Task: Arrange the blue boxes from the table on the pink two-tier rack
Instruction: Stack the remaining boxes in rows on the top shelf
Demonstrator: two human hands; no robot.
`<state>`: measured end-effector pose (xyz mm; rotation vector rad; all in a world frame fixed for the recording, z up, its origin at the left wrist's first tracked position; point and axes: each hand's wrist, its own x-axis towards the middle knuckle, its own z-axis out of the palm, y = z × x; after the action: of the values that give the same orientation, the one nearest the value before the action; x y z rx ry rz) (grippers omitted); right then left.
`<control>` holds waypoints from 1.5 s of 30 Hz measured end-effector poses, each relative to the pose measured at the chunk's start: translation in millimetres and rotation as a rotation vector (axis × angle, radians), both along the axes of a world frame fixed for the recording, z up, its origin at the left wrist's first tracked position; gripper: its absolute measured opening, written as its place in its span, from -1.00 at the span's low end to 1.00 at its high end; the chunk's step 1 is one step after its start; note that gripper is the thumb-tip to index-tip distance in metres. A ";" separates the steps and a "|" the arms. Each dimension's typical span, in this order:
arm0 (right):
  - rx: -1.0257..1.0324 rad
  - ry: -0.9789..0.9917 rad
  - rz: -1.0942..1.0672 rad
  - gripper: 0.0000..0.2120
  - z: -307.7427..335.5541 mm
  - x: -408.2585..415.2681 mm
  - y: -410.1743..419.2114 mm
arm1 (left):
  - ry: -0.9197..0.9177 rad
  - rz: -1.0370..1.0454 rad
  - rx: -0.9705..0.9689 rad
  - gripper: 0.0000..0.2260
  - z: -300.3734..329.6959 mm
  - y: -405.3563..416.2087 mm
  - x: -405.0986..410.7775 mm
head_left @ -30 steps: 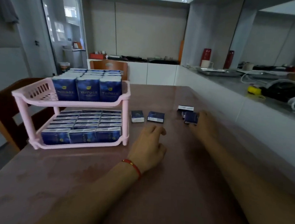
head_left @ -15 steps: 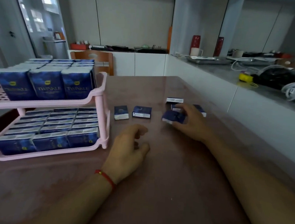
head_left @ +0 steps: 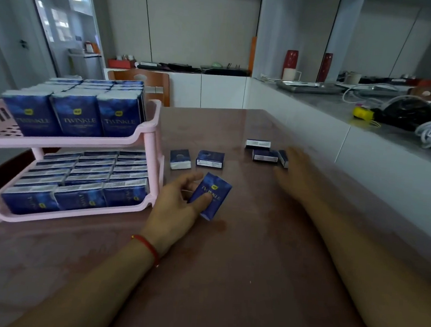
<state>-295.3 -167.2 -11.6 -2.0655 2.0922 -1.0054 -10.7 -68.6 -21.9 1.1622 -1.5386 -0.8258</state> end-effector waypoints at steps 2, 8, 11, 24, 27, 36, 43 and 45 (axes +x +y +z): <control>0.158 0.106 -0.160 -0.42 -11.1 -19.0 -13.7 | -0.031 0.000 -0.018 -0.62 -2.1 0.3 -1.6; 0.187 0.231 -0.353 -0.46 -16.8 -10.8 -22.5 | -0.041 0.016 -0.066 -0.66 -4.3 3.5 -1.7; 0.123 0.237 -0.438 -0.55 -11.8 -8.7 -14.2 | 0.026 0.004 -0.052 -0.68 -2.6 6.2 -1.1; 0.235 -0.356 0.968 -0.47 69.9 54.4 75.2 | 0.319 -0.047 0.116 -0.74 8.1 9.7 1.3; 0.211 -0.170 0.989 -0.48 60.4 79.6 77.2 | 0.382 -0.150 0.223 -0.78 12.0 8.0 2.0; 0.162 -0.189 0.883 -0.48 47.0 85.3 70.6 | 0.159 -0.159 0.046 -0.49 2.3 4.6 10.3; 0.200 -0.081 0.797 -0.53 38.1 92.3 70.2 | -0.044 -0.196 0.040 -0.49 -6.6 3.7 17.5; 0.201 -0.122 0.786 -0.51 40.3 97.2 74.0 | -0.109 -0.189 0.031 -0.42 -3.1 8.5 19.3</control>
<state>-198.1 -93.2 28.6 -2.3098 1.0758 -0.7210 8.6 -60.1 -25.0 1.1118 -1.7507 -0.9264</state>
